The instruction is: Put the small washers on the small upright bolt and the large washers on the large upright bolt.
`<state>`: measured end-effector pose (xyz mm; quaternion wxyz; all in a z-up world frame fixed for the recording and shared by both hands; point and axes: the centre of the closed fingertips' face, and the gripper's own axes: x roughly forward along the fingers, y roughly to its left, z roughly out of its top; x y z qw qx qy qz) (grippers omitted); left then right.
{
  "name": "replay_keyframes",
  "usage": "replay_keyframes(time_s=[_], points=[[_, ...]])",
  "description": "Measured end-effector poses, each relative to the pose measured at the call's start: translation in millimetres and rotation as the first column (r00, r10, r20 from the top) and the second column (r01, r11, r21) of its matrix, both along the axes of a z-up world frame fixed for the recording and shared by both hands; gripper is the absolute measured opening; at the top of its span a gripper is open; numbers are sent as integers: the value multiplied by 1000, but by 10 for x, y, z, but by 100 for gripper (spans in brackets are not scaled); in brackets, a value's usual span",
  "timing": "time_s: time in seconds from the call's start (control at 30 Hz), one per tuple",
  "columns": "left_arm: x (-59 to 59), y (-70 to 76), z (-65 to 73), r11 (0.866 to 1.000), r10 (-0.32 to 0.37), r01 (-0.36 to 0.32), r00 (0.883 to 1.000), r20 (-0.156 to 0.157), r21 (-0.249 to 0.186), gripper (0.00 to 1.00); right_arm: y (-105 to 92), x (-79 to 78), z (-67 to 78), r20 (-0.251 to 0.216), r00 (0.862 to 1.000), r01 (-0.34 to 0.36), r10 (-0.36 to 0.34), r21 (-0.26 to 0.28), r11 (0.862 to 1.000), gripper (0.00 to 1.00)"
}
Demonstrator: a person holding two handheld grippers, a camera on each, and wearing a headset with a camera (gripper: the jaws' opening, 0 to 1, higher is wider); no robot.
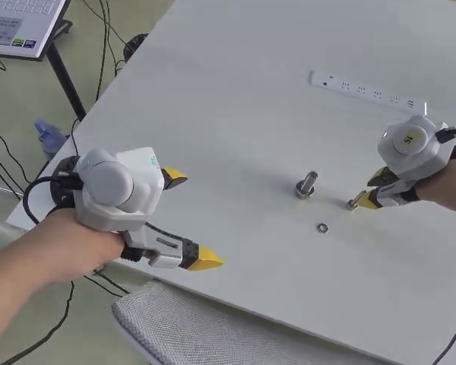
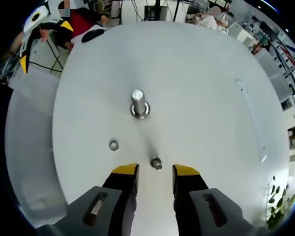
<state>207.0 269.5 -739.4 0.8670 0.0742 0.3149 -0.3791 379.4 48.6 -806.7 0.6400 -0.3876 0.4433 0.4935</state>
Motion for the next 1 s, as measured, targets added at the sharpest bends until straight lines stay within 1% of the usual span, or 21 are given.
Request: replay_keyframes(time_s=[0.13, 0.17, 0.3, 0.4, 0.53, 0.6, 0.7, 0.83, 1.0], points=[[-49, -29, 22, 1000, -5, 5, 1000, -4, 5, 89, -20, -38, 26, 4, 1000, 2, -2, -2, 1000, 29], [-61, -33, 26, 1000, -5, 5, 1000, -7, 6, 89, -35, -18, 3, 3, 1000, 2, -2, -4, 1000, 29], [-64, -11, 28, 1000, -6, 6, 1000, -3, 13, 89, -51, -39, 25, 12, 1000, -7, 8, -5, 1000, 29], [-52, -1, 41, 1000, 2, -2, 1000, 3, 18, 88, -33, -90, 48, 6, 1000, -9, 9, 4, 1000, 29], [-66, -17, 34, 1000, 2, -2, 1000, 2, 21, 88, 5, -182, 68, 0, 1000, -16, 16, 10, 1000, 29], [-78, -32, 34, 1000, 2, -2, 1000, -3, 19, 88, 22, -222, 62, -5, 1000, -8, 8, 14, 1000, 29], [-86, -52, 37, 1000, -1, 1, 1000, 0, 16, 88, 38, -300, 33, -7, 1000, -8, 8, 11, 1000, 28], [-96, -43, 11, 1000, -1, 1, 1000, -2, 15, 88, 45, -419, -8, -17, 1000, -9, 10, 8, 1000, 28], [-126, -22, -12, 1000, -8, 8, 1000, -7, 25, 88, 65, -545, -49, -29, 1000, -12, 12, 10, 1000, 28]])
